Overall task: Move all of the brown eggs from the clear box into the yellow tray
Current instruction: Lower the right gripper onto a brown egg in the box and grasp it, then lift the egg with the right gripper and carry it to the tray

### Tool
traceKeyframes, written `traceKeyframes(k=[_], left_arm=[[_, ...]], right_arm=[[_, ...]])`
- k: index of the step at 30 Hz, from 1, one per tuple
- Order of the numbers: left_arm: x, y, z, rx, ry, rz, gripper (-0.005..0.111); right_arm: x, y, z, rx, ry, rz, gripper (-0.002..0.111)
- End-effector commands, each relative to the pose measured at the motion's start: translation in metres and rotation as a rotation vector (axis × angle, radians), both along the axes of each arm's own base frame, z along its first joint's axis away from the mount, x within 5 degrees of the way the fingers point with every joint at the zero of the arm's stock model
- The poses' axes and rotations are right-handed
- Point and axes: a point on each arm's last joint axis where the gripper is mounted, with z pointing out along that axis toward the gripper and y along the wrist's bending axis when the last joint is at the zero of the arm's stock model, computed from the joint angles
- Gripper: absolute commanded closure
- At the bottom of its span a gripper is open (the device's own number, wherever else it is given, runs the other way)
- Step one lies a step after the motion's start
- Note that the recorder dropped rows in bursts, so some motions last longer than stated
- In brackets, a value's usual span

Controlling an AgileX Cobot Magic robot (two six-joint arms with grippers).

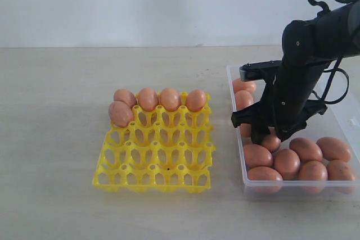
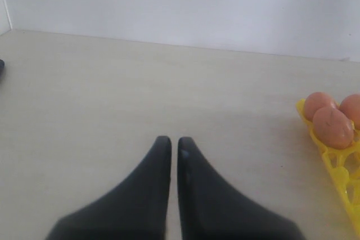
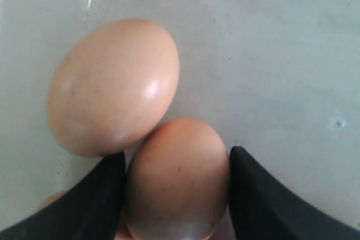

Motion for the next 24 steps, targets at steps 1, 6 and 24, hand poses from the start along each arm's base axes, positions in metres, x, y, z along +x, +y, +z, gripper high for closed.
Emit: traceKeyframes(k=[1, 6, 24], left_arm=[[0.000, 0.000, 0.000, 0.004, -0.008, 0.003, 0.103], [0.000, 0.000, 0.000, 0.004, -0.008, 0.003, 0.103], [0.000, 0.000, -0.001, 0.004, -0.005, 0.003, 0.103]], right_arm=[[0.001, -0.003, 0.003, -0.005, -0.013, 0.010, 0.108], [0.003, -0.003, 0.022, 0.004, -0.102, 0.019, 0.108], [-0.007, 0.056, 0.138, 0.419, -1.383, 0.009, 0.108]])
